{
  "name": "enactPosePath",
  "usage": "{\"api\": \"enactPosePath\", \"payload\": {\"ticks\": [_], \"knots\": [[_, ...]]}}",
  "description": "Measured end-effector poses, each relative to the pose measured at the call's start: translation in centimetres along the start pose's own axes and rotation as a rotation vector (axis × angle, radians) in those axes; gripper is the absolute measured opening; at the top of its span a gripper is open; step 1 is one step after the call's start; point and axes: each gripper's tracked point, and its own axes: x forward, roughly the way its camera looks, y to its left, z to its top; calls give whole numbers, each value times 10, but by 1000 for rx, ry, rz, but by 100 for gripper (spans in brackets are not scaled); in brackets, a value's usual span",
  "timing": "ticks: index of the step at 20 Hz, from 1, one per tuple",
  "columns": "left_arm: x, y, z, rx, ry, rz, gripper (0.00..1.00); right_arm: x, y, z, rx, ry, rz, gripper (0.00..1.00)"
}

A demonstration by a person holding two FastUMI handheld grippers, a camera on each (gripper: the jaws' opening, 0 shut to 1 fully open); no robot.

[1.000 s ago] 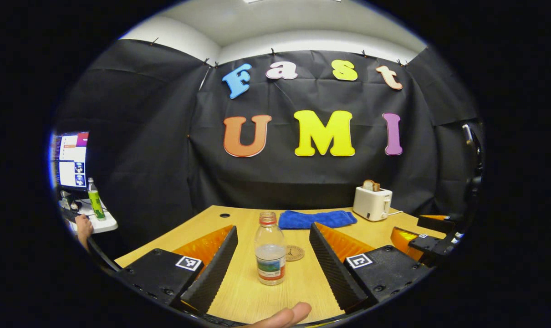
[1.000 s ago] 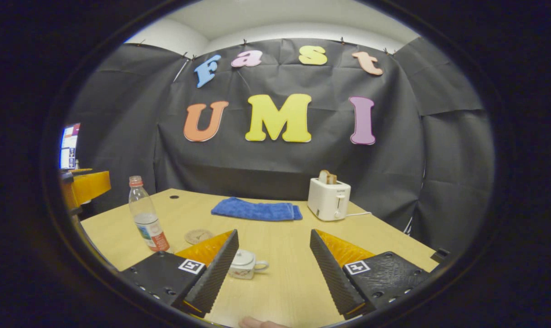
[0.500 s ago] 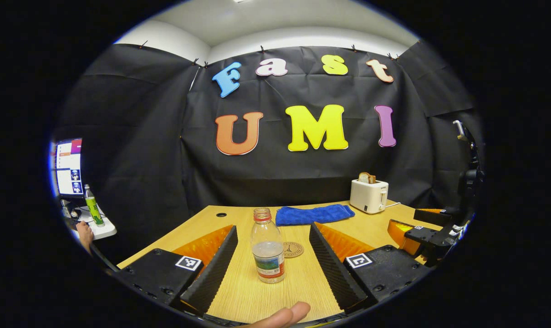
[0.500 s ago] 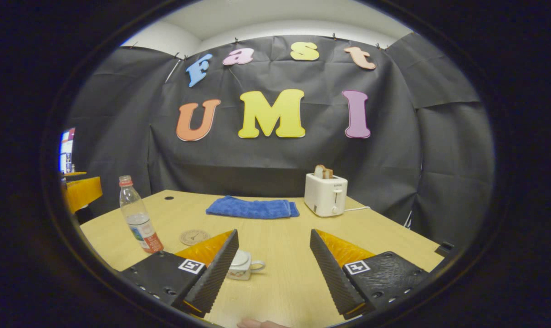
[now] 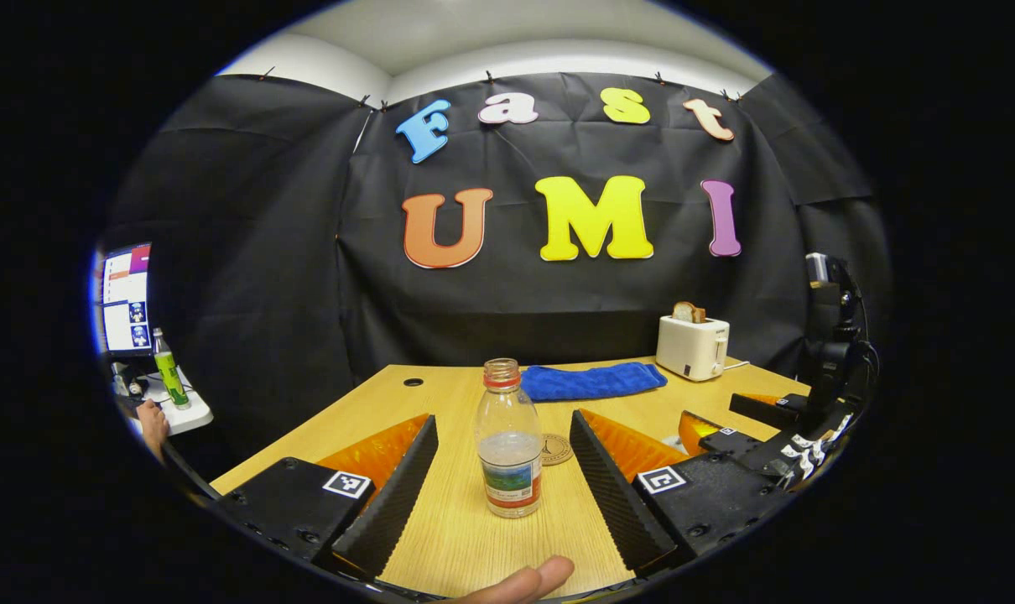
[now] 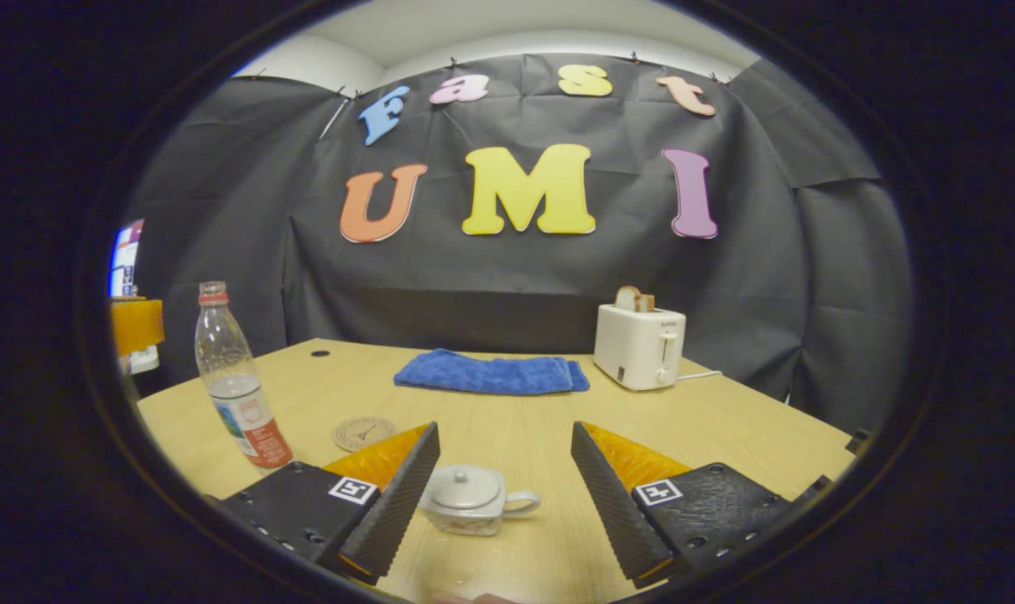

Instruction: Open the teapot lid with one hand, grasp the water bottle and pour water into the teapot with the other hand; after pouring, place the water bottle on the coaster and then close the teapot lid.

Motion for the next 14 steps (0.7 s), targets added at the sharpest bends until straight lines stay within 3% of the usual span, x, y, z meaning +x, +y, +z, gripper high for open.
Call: {"api": "enactPosePath", "payload": {"ticks": [2,5,14], "knots": [[3,3,-4,6,9,3,99,8,3,-5,-10,11,-2,97],[9,8,-13,12,23,1,99,18,11,-10,-21,17,12,89],[18,9,-28,12,50,-3,99,25,33,-25,-53,24,45,41]]}}
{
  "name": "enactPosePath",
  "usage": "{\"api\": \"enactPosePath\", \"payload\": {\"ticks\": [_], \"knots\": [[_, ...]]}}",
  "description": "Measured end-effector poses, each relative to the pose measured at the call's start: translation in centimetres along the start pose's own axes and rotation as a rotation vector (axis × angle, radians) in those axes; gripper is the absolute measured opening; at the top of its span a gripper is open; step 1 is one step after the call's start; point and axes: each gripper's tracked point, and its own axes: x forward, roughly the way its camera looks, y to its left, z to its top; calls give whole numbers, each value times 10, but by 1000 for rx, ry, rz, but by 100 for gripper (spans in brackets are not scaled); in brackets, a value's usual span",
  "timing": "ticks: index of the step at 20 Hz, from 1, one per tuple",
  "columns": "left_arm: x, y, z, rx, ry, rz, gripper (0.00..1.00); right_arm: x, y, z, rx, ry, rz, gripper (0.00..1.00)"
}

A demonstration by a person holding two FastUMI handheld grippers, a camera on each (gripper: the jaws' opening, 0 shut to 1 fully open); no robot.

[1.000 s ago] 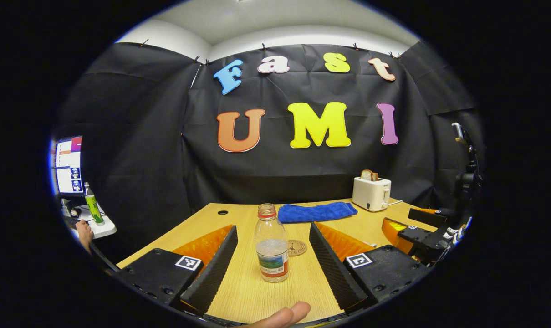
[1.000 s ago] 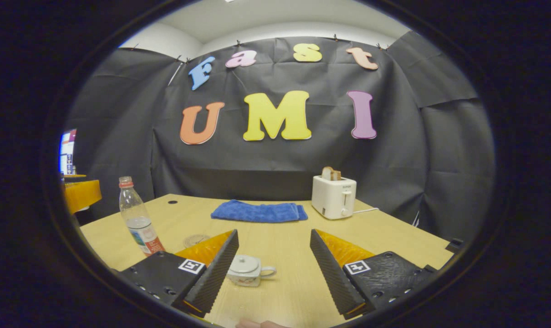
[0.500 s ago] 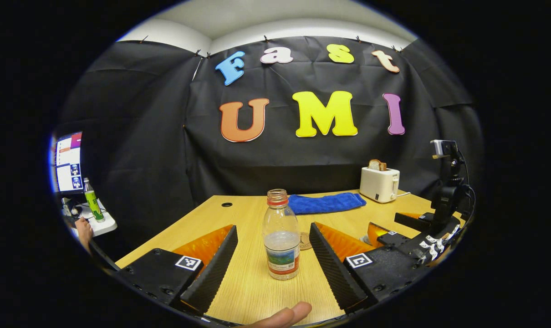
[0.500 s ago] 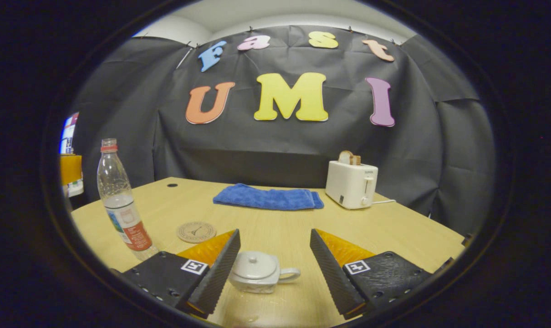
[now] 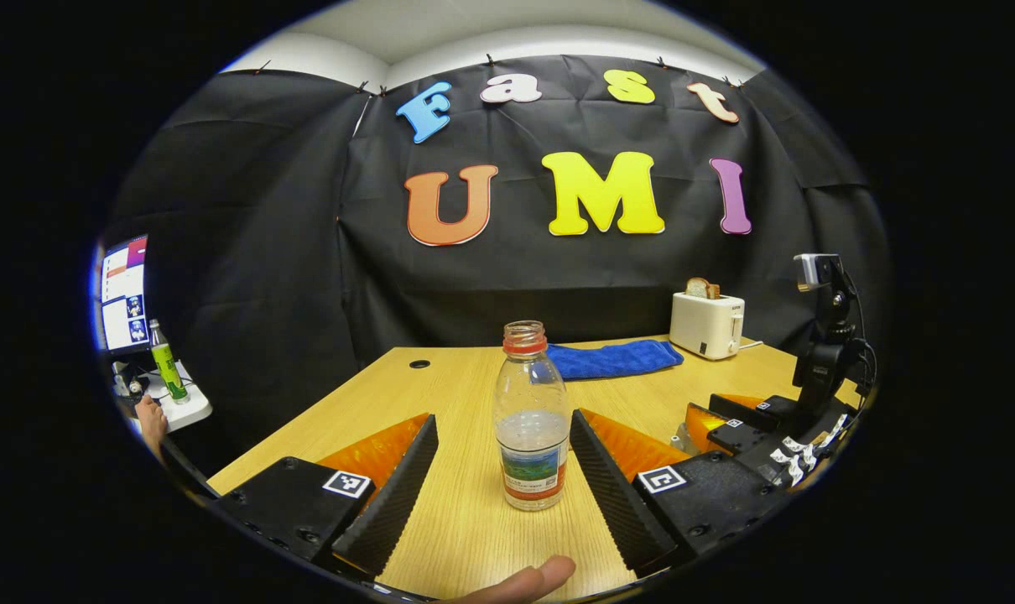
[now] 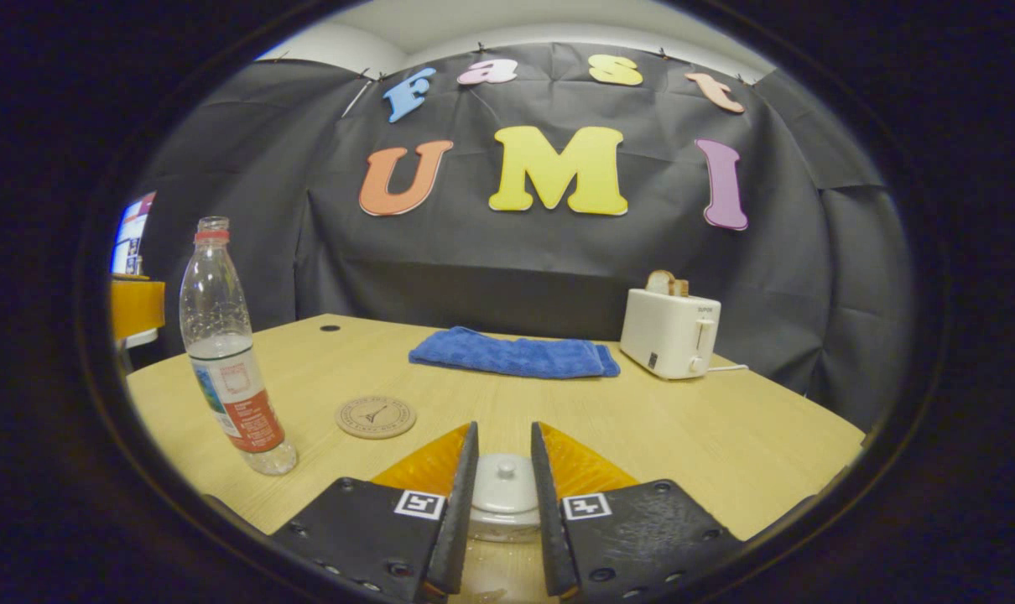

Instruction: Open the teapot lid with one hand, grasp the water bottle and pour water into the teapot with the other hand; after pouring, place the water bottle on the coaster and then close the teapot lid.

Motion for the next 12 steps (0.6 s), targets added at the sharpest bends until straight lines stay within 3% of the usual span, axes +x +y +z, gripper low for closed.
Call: {"api": "enactPosePath", "payload": {"ticks": [2,5,6,12], "knots": [[2,-3,2,-1,-11,-11,99,-1,2,-3,0,8,8,19],[5,-2,-4,-24,0,-3,99,1,-4,-1,1,-6,-8,10],[9,0,-6,-40,6,5,99,3,-5,-1,5,-10,-3,2],[17,2,-15,-159,26,-11,99,-10,-4,22,1,-92,3,2]]}}
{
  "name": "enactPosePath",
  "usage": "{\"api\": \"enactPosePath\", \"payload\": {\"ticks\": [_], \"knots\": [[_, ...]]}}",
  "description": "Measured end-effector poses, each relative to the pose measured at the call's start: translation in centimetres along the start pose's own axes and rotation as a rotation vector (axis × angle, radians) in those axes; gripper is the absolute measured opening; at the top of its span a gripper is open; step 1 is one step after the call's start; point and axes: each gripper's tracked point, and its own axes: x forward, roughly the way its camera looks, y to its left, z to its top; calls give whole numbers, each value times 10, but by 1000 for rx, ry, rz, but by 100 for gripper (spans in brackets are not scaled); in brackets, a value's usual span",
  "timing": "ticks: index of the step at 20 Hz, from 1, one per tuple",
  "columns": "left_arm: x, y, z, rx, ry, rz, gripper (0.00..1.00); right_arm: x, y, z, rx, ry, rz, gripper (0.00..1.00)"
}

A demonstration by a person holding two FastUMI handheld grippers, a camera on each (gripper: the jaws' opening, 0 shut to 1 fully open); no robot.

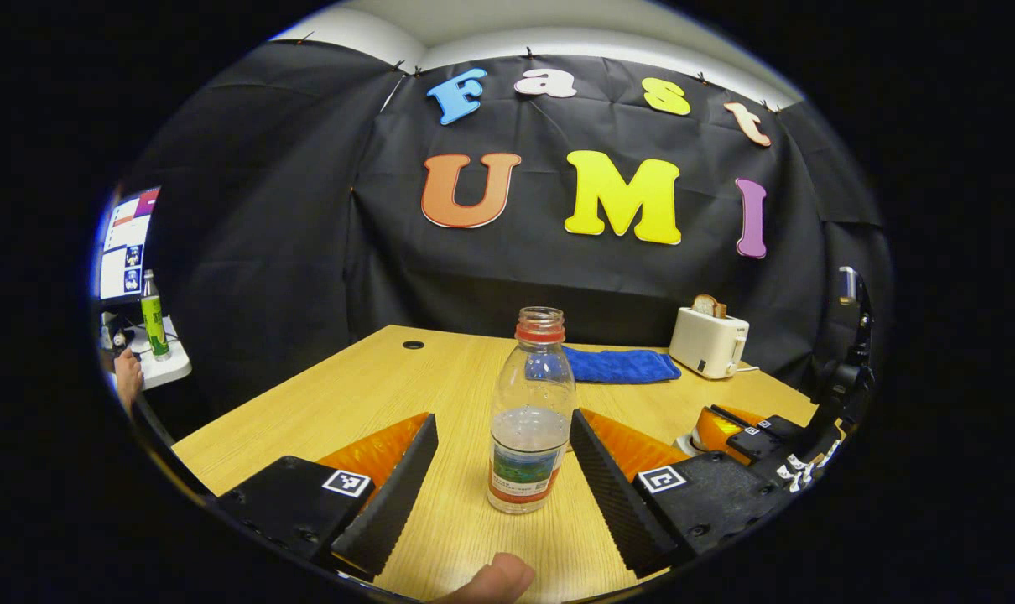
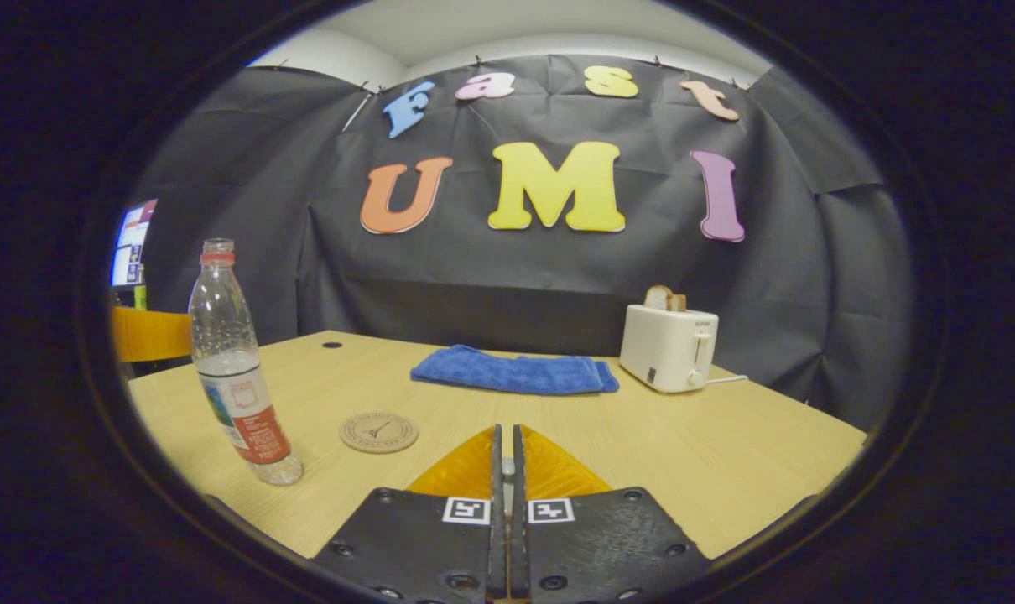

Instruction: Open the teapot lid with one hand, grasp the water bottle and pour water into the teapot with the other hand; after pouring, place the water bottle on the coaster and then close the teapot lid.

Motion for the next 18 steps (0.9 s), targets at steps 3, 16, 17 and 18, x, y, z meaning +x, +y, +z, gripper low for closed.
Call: {"api": "enactPosePath", "payload": {"ticks": [3,16,17,18], "knots": [[2,-7,2,-18,-25,-50,97,-7,-2,13,-23,-42,-3,2],[30,-28,-29,58,-31,-81,95,-30,-25,8,23,-28,14,1],[35,-25,-31,72,-29,-70,95,-32,-29,9,25,-31,12,1],[38,-25,-34,79,-25,-67,95,-34,-34,8,29,-35,10,1]]}}
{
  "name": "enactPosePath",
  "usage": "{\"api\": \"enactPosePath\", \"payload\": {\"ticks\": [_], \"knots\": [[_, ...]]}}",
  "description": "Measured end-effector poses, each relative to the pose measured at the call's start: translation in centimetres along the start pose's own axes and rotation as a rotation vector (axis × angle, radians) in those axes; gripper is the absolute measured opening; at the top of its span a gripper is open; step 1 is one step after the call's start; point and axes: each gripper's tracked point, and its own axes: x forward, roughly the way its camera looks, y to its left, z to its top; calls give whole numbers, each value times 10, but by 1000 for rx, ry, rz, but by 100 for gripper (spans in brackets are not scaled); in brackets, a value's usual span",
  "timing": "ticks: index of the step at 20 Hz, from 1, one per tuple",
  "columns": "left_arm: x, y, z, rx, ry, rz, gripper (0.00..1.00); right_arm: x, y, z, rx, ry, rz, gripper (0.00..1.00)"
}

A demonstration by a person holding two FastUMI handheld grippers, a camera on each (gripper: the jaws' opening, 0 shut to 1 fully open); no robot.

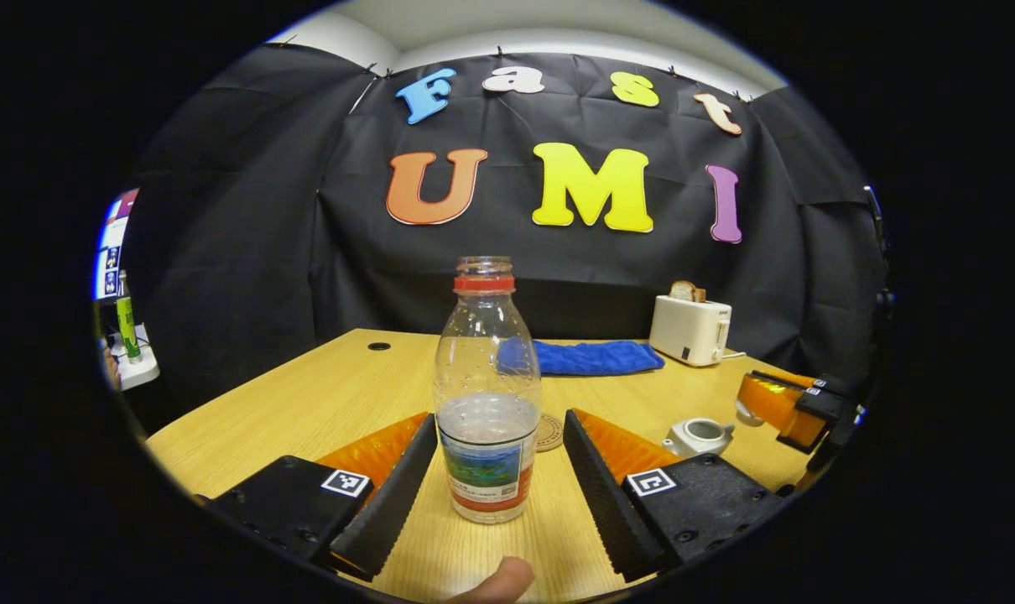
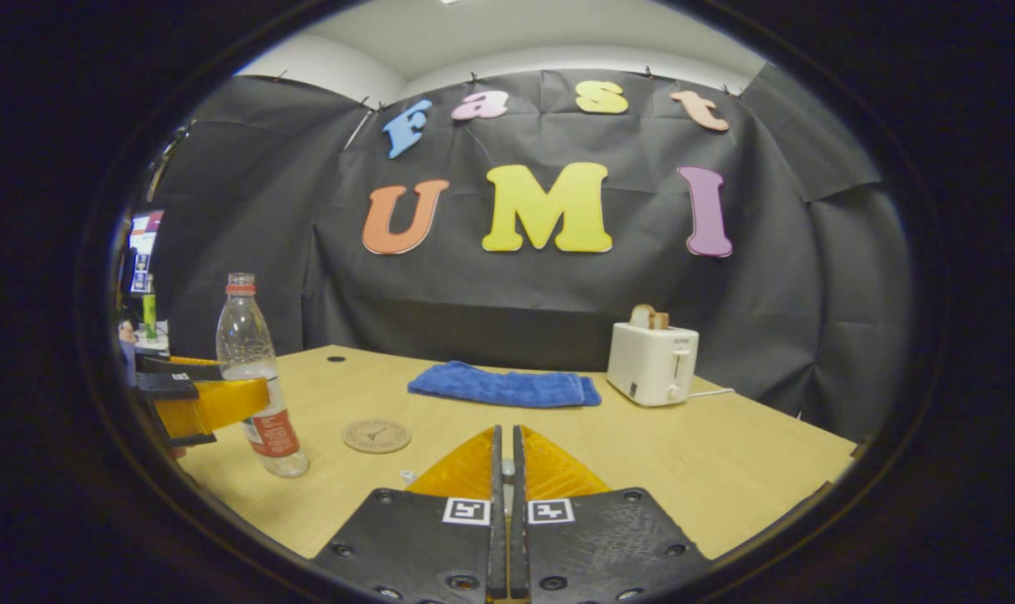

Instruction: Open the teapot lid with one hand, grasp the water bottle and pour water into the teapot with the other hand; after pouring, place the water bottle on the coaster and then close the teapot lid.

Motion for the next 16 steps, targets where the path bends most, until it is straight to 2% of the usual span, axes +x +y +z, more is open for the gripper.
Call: {"api": "enactPosePath", "payload": {"ticks": [4,7,9,12,16], "knots": [[18,3,-13,14,16,9,95,-6,-21,0,36,-4,-10,1],[27,12,-13,42,-12,27,95,-9,-39,1,15,-13,-41,2],[29,10,-14,21,-12,5,95,-11,-47,-1,15,-12,-49,1],[27,6,-11,-27,-19,-12,81,-13,-55,-6,25,-2,-59,2],[21,6,-11,-7,-2,19,77,-15,-62,-10,21,7,-53,1]]}}
